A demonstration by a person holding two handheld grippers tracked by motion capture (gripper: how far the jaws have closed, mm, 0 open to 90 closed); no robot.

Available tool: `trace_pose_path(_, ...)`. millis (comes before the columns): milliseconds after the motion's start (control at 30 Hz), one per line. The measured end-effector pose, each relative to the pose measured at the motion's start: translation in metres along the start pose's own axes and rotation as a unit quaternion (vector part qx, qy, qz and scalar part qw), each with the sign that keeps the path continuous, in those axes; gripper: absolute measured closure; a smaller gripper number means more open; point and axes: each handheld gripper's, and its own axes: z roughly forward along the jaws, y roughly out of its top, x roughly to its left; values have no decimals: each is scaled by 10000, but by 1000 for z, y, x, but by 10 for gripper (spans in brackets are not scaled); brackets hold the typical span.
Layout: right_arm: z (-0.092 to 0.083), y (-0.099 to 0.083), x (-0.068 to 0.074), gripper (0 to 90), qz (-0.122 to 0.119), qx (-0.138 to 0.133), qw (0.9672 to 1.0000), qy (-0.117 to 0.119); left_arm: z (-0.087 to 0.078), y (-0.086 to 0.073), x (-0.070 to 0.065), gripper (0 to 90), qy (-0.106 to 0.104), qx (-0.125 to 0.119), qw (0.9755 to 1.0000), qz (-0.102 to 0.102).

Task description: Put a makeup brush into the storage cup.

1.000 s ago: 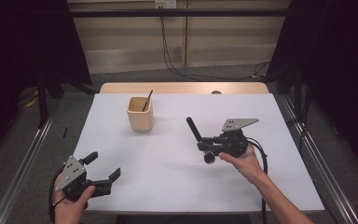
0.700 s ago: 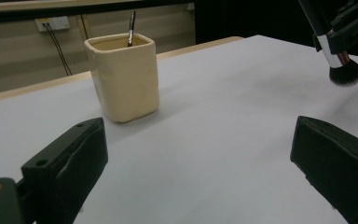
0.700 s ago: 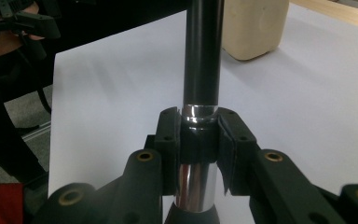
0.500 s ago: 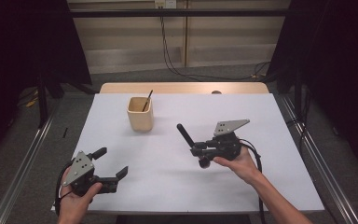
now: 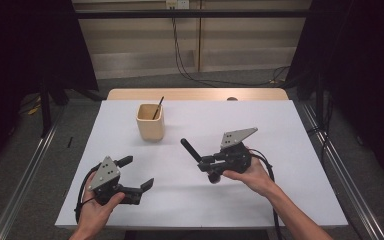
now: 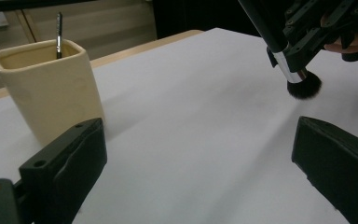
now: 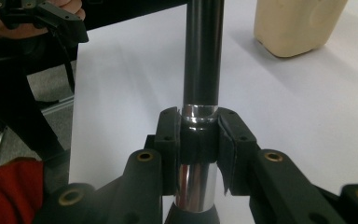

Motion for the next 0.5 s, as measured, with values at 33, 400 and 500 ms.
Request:
trace_pose_path(33, 1, 1, 1, 717, -22, 40, 10000, 20, 1, 0, 0, 31, -51, -6, 10000, 8)
trace_pose_path(400, 15, 9, 7, 717, -359, 847, 9956, 176, 3, 7, 2, 30, -318, 336, 9989, 85)
trace_pose_path(500, 18, 11, 8, 717, -408, 1050, 9934, 203, 6, 10, 2, 30, -366, 386, 9985, 118)
